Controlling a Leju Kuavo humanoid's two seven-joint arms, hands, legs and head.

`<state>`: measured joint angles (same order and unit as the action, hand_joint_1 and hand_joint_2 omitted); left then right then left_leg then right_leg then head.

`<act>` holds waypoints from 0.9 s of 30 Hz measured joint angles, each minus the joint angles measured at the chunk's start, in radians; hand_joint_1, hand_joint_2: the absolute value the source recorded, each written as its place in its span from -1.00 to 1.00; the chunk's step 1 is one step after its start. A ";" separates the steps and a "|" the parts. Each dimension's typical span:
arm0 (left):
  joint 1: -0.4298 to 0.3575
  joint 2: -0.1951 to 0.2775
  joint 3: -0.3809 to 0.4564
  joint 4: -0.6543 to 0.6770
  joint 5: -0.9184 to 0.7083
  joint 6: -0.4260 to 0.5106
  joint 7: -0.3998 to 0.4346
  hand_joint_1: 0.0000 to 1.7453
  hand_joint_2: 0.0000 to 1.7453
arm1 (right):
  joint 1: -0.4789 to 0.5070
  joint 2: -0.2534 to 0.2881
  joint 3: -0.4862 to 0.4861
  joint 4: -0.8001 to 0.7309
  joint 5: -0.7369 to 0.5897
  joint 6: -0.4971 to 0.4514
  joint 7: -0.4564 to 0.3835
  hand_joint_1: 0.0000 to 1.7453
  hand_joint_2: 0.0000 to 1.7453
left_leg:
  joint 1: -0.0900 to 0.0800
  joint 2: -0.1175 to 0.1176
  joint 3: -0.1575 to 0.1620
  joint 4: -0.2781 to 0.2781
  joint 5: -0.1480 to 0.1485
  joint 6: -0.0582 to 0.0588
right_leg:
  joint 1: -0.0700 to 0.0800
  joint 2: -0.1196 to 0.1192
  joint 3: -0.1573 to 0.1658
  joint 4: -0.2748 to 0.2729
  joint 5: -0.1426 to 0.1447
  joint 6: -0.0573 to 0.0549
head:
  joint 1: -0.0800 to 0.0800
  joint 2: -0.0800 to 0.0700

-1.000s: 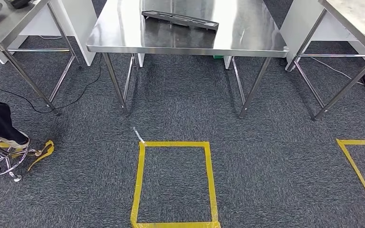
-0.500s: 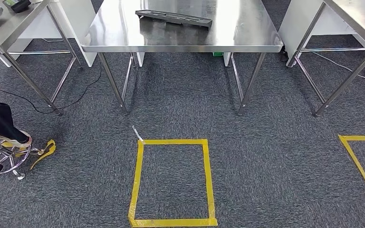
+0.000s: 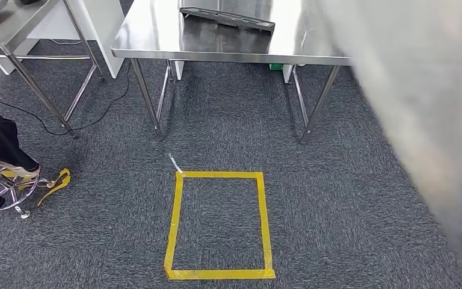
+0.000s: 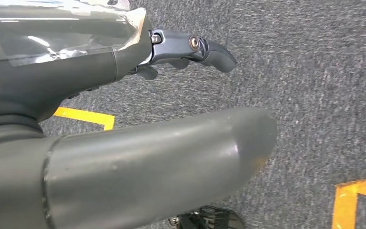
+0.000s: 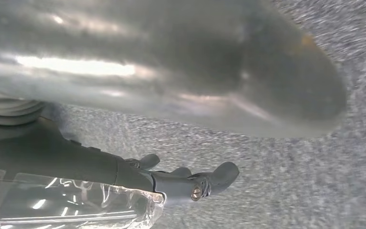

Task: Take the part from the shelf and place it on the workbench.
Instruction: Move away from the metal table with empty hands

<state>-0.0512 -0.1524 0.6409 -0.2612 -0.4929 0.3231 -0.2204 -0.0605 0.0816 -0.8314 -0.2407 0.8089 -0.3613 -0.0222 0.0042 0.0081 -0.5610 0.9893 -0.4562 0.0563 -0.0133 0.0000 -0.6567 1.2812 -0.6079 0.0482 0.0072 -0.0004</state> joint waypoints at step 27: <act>-0.002 0.000 0.006 -0.006 -0.011 -0.009 0.006 -1.00 -1.00 | 0.000 0.002 -0.003 -0.007 0.007 0.001 0.002 -1.00 -1.00 | -0.001 -0.001 0.025 0.005 -0.022 0.005 | 0.003 -0.004 0.030 -0.146 0.069 -0.007 | -0.002 0.000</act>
<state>-0.0534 -0.1524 0.6471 -0.2672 -0.5041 0.3144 -0.2146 -0.0610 0.0838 -0.8343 -0.2476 0.8158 -0.3598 -0.0207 0.0033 0.0072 -0.5355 0.9947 -0.4781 0.0617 -0.0099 -0.0039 -0.6268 1.1347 -0.5393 0.0412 0.0053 -0.0004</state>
